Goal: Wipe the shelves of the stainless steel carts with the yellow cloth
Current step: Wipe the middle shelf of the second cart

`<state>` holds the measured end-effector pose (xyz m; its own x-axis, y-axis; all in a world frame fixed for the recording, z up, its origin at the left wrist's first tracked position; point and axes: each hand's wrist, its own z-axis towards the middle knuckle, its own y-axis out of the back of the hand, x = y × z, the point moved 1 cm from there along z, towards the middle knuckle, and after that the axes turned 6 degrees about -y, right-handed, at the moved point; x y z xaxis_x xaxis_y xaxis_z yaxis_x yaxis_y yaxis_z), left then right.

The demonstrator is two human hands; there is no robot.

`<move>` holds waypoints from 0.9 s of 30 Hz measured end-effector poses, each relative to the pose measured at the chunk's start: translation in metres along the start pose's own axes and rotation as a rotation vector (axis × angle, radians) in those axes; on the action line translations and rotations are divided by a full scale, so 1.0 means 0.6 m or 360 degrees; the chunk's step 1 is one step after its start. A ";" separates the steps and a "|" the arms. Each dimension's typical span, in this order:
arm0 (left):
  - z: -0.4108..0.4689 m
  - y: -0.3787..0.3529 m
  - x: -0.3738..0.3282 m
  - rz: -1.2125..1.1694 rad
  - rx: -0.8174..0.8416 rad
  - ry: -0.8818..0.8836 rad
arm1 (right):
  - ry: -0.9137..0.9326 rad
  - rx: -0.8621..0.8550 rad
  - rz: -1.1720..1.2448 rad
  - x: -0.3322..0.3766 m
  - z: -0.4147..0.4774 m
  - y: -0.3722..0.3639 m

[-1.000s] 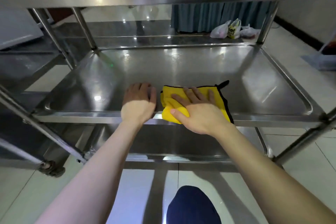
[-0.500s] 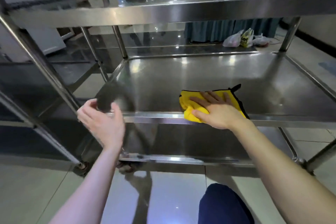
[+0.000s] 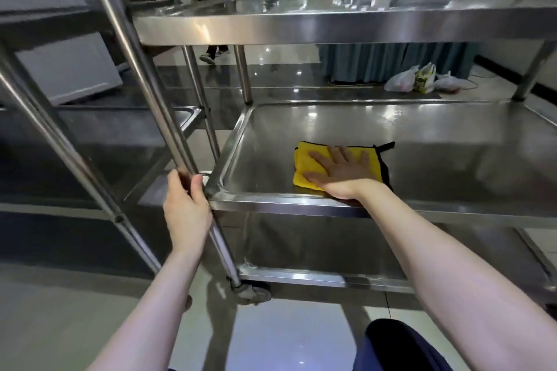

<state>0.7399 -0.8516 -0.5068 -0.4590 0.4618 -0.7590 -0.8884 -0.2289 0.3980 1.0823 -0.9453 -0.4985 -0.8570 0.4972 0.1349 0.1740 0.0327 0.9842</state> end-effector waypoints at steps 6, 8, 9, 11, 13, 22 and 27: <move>0.005 0.007 0.009 -0.0047 -0.0013 -0.0117 | 0.0102 -0.0019 -0.0020 0.174 0.110 0.001; 0.006 0.007 0.009 -0.0042 -0.0028 -0.0136 | 0.0178 -0.0007 -0.0027 0.239 0.129 -0.007; 0.007 0.008 0.009 -0.0039 -0.0030 -0.0139 | 0.0215 0.0001 -0.0036 0.266 0.134 -0.011; 0.008 0.011 0.009 -0.0047 -0.0016 -0.0137 | 0.0262 0.0021 -0.0027 0.301 0.137 -0.018; 0.008 0.013 0.009 -0.0059 -0.0013 -0.0157 | 0.0271 0.0030 -0.0014 0.310 0.131 -0.020; 0.009 0.006 0.006 -0.0086 -0.0049 -0.0158 | 0.0511 0.0130 0.0022 0.286 -0.014 -0.018; 0.010 0.000 0.014 -0.0067 -0.0042 -0.0121 | 0.0755 0.0059 -0.0015 0.198 -0.087 0.001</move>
<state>0.7361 -0.8429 -0.5101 -0.4202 0.5351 -0.7329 -0.9072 -0.2301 0.3521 0.9552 -0.9313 -0.4761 -0.9840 0.0463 0.1719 0.1749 0.0704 0.9821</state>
